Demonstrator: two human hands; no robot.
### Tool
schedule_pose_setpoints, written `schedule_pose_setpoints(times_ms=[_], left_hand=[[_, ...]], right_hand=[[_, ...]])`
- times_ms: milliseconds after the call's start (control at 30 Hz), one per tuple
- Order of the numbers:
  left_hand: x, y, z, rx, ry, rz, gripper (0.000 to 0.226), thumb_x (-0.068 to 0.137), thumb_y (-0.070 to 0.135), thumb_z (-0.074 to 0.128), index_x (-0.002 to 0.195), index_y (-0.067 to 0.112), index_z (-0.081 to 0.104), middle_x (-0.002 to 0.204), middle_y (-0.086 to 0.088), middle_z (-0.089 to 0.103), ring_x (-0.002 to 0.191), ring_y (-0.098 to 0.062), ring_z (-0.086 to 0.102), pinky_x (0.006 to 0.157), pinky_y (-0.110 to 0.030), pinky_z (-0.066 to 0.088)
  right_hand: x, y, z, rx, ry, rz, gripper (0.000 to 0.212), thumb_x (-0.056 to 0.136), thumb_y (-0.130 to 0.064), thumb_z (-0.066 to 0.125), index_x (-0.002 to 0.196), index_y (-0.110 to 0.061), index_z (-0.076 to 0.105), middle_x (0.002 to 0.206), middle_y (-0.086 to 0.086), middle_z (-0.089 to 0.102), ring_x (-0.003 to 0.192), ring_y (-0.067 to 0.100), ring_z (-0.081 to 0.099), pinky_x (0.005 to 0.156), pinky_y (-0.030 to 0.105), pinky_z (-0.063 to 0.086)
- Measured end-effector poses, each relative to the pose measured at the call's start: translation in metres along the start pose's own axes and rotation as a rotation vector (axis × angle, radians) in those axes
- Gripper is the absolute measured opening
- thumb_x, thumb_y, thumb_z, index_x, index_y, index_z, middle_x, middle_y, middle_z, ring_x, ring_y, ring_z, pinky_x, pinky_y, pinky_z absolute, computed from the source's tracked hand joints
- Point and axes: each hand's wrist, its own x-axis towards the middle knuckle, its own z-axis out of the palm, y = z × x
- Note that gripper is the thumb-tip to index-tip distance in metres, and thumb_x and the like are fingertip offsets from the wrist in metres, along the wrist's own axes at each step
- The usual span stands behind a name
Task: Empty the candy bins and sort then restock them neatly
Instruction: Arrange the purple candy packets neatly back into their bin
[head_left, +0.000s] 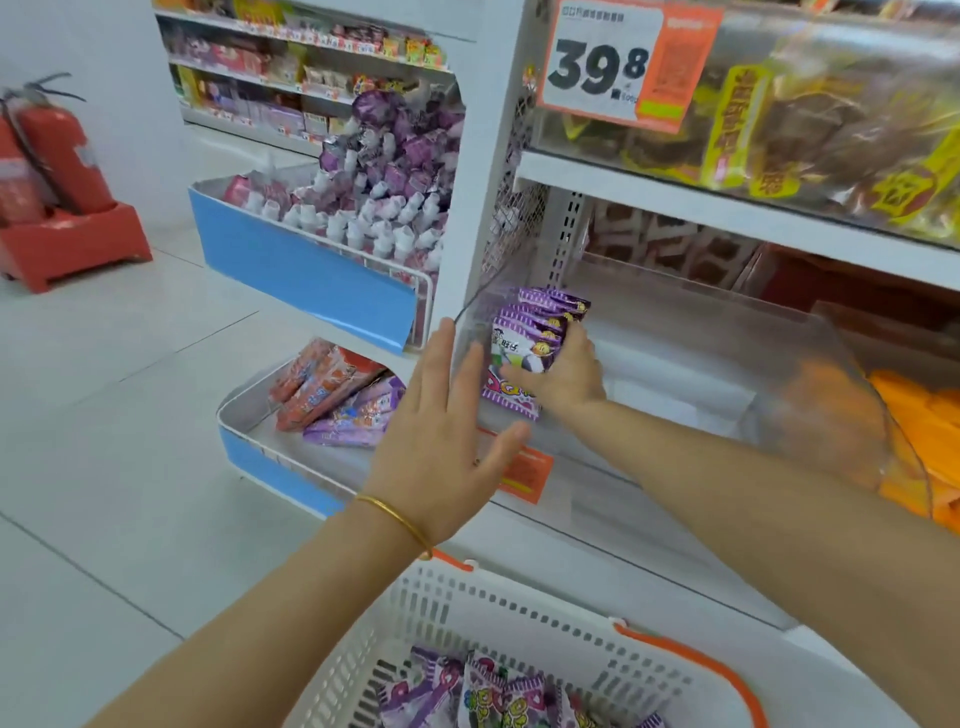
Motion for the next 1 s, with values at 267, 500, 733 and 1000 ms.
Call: schedule_pose_setpoints(times_ms=[267,500,733,1000], left_hand=[[0.000,0.003,0.001,-0.045,0.000,-0.020,0.086,0.082,0.066,0.020,0.150,0.014,0.018,0.159,-0.004,-0.010,0.146,-0.012,-0.012,0.112,-0.019,-0.009],[0.000,-0.001,-0.001,-0.026,-0.022,0.006,0.085,0.083,0.069,0.020,0.150,0.016,0.021,0.159,-0.005,-0.008,0.144,-0.010,-0.013,0.113,-0.021,-0.006],[-0.044,0.034,-0.014,0.083,0.090,0.184,0.047,0.091,0.037,0.043,0.123,0.005,0.056,0.140,-0.019,0.043,0.121,-0.038,0.045,0.099,-0.043,0.032],[-0.142,0.041,0.052,0.130,-0.612,0.193,0.043,0.085,0.033,0.042,0.113,0.005,0.059,0.126,-0.022,0.054,0.105,-0.043,0.056,0.080,-0.052,0.053]], right_hand=[[0.021,0.005,0.015,-0.165,-0.152,0.210,0.084,0.064,-0.070,0.066,0.124,-0.013,0.054,0.123,0.011,0.058,0.109,0.029,0.058,0.093,0.037,0.049],[0.005,-0.006,-0.024,-0.003,-0.413,0.325,0.076,0.065,-0.061,0.076,0.127,-0.022,0.054,0.131,-0.003,0.053,0.115,0.019,0.049,0.088,0.032,0.041],[-0.114,-0.037,-0.128,0.365,-0.161,-0.005,0.030,0.089,-0.018,0.064,0.116,-0.010,0.057,0.100,0.008,0.059,0.078,0.014,0.061,0.055,0.025,0.049],[-0.230,0.169,-0.049,-0.315,-0.834,0.317,0.031,0.094,-0.022,0.056,0.108,0.004,0.059,0.101,0.019,0.064,0.098,0.037,0.063,0.054,0.021,0.041]])
